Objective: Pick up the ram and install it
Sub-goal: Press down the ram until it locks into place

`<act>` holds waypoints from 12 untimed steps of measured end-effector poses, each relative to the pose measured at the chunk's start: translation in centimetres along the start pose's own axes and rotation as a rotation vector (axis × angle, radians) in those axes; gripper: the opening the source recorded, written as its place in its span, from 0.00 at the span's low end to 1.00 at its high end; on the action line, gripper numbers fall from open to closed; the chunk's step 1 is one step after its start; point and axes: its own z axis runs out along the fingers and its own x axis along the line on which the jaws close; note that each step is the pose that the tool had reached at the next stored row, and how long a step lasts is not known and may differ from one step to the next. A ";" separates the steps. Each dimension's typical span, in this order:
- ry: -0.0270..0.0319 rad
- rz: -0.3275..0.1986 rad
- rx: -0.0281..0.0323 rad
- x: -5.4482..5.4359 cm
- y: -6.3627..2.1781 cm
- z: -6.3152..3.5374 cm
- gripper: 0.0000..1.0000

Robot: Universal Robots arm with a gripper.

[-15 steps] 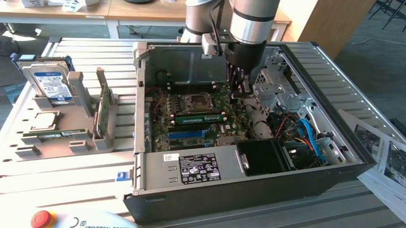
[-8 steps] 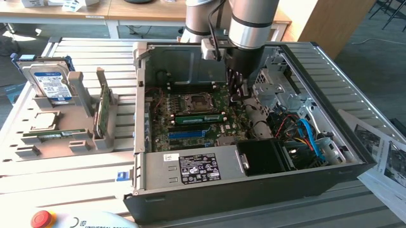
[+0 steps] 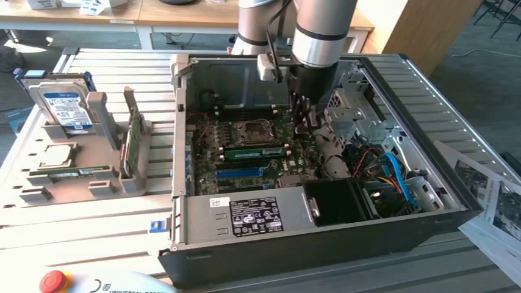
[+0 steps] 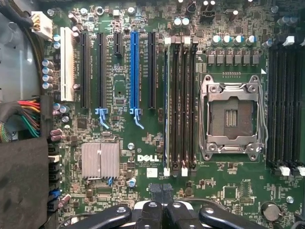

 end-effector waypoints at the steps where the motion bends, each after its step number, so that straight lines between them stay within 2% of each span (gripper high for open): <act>1: 0.0001 0.000 0.0004 0.0 0.02 0.11 0.11; 12: 0.0013 0.005 0.0024 -0.1 0.19 1.18 0.11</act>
